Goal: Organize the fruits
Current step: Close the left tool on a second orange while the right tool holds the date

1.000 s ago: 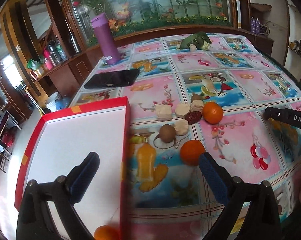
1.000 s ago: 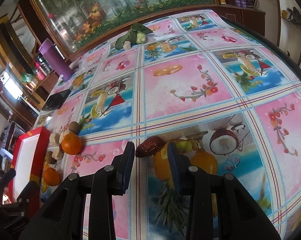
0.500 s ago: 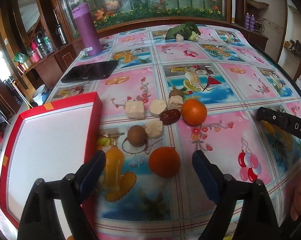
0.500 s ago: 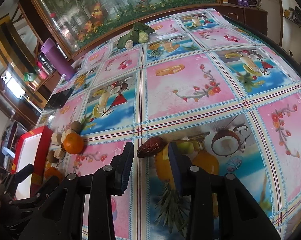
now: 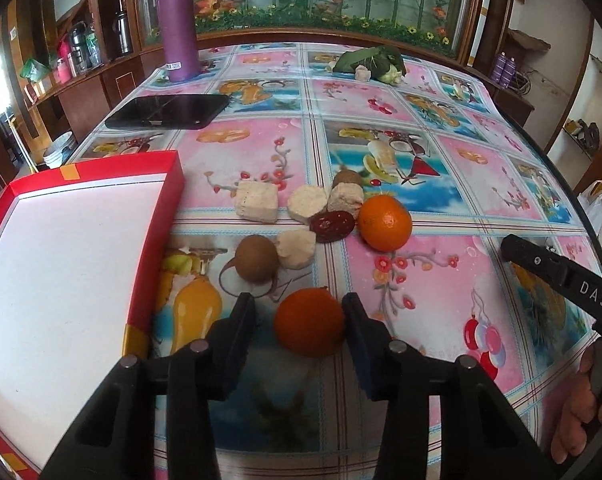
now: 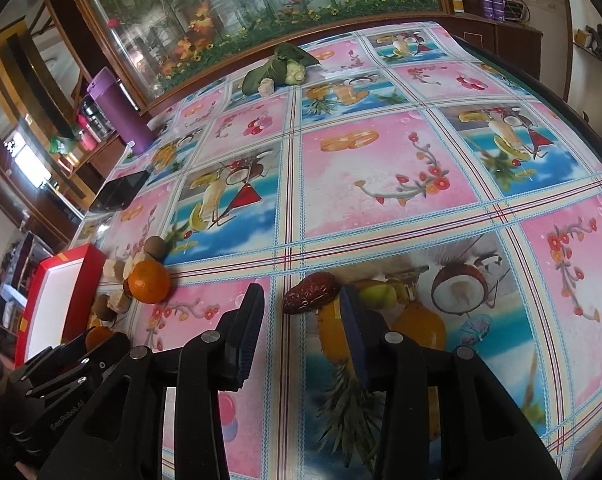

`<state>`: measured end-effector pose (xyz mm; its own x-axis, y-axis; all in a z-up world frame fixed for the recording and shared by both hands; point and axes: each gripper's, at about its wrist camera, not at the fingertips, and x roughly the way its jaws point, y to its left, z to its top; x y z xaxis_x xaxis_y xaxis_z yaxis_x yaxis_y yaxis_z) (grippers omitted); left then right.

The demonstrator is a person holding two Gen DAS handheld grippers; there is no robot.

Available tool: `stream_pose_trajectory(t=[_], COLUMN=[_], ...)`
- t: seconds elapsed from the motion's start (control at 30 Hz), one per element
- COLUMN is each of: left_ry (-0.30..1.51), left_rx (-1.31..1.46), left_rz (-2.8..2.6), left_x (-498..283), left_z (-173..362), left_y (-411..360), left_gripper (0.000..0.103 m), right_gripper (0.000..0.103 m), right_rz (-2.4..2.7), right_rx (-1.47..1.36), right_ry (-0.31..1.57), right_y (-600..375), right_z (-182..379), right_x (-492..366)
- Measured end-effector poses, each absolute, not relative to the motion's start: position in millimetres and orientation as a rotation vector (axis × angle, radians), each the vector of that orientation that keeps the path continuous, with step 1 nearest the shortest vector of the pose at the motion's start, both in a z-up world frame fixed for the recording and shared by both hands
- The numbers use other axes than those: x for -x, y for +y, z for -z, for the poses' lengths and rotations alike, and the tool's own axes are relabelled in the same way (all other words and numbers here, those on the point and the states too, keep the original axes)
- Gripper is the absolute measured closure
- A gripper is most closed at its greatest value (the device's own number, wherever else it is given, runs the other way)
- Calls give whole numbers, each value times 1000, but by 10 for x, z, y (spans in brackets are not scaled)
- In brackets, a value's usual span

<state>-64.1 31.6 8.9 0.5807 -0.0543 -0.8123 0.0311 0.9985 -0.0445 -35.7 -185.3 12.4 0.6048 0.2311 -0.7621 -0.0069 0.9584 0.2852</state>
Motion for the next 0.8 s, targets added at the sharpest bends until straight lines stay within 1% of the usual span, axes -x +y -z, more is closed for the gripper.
stream_pose_trajectory(t=[0.03, 0.07, 0.1, 0.17, 0.23, 0.33, 0.37, 0.67, 0.8], left_ry=[947, 945, 943, 941, 941, 940, 940, 939, 912], left_rx=[22, 22, 28, 36, 34, 49, 52, 103, 133], left_rz=[50, 53, 56, 60, 59, 62, 60, 54, 54], left_x=[634, 633, 634, 630, 631, 627, 629, 709, 846], left_z=[-89, -90, -96, -101, -100, -102, -102, -125, -241], left_y=[307, 303, 305, 304, 303, 309, 315, 392, 447], left_gripper=[56, 59, 63, 67, 67, 67, 68, 68, 68], right_gripper=[62, 62, 61, 61, 62, 71, 73, 74, 74], right_rz=[-134, -129, -124, -118, -103, -84, -86, -96, -110], right_rx=[-248, -228, -209, -189, -165, -126, -132, -164, -170], right_ry=[911, 909, 907, 897, 886, 882, 882, 870, 818], right_y=[-1829, -1803, -1777, -1754, -1738, -1705, -1718, -1759, -1759], right_z=[-124, -123, -122, -117, -108, -97, -95, -108, -185], right_x=[357, 357, 357, 359, 364, 360, 359, 376, 426])
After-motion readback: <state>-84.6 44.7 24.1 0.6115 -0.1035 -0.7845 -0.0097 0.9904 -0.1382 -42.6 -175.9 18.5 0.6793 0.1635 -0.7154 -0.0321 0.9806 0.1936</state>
